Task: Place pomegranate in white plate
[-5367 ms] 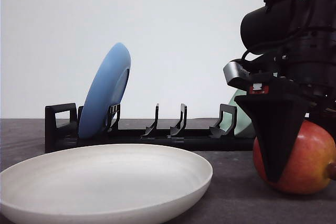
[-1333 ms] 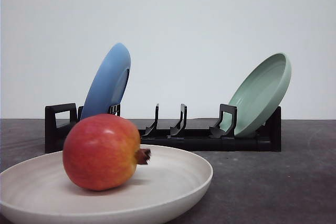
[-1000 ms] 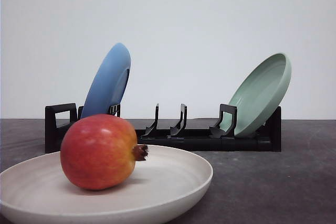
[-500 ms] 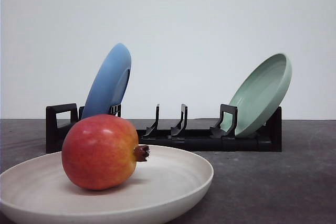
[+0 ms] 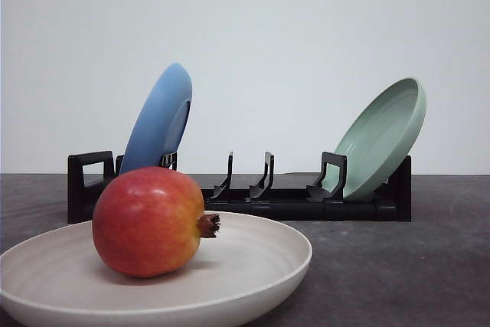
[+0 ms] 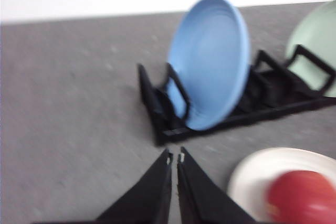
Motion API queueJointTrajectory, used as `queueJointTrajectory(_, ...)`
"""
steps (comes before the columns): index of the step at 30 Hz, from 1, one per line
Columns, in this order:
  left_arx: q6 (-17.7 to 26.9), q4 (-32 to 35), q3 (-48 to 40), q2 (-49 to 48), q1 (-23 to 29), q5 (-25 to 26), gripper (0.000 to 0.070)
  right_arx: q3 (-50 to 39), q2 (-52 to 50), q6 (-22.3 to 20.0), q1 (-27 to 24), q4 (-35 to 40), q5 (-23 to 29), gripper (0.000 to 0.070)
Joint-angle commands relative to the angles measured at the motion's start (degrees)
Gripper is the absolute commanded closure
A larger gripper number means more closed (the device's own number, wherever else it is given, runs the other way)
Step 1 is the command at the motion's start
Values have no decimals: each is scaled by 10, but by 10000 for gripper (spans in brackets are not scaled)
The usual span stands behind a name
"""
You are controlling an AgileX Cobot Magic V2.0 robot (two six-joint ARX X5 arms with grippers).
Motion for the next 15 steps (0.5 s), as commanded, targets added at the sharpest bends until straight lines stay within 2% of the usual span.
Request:
queueJointTrajectory(1, 104, 51, -34, -17, 71, 53, 700, 3, 2, 2, 6, 7, 2, 700)
queueJointTrajectory(5, 111, 111, -109, -52, 199, 121, 700, 3, 2, 2, 6, 7, 2, 700)
queueJointTrajectory(8, 111, 145, -151, -67, 262, 154, 700, 3, 2, 2, 6, 7, 2, 700)
queueJointTrajectory(11, 110, 158, -180, -78, 298, 161, 700, 3, 2, 2, 6, 7, 2, 700)
queueJointTrajectory(15, 108, 159, -211, -97, 313, 161, 700, 3, 2, 2, 6, 7, 2, 700)
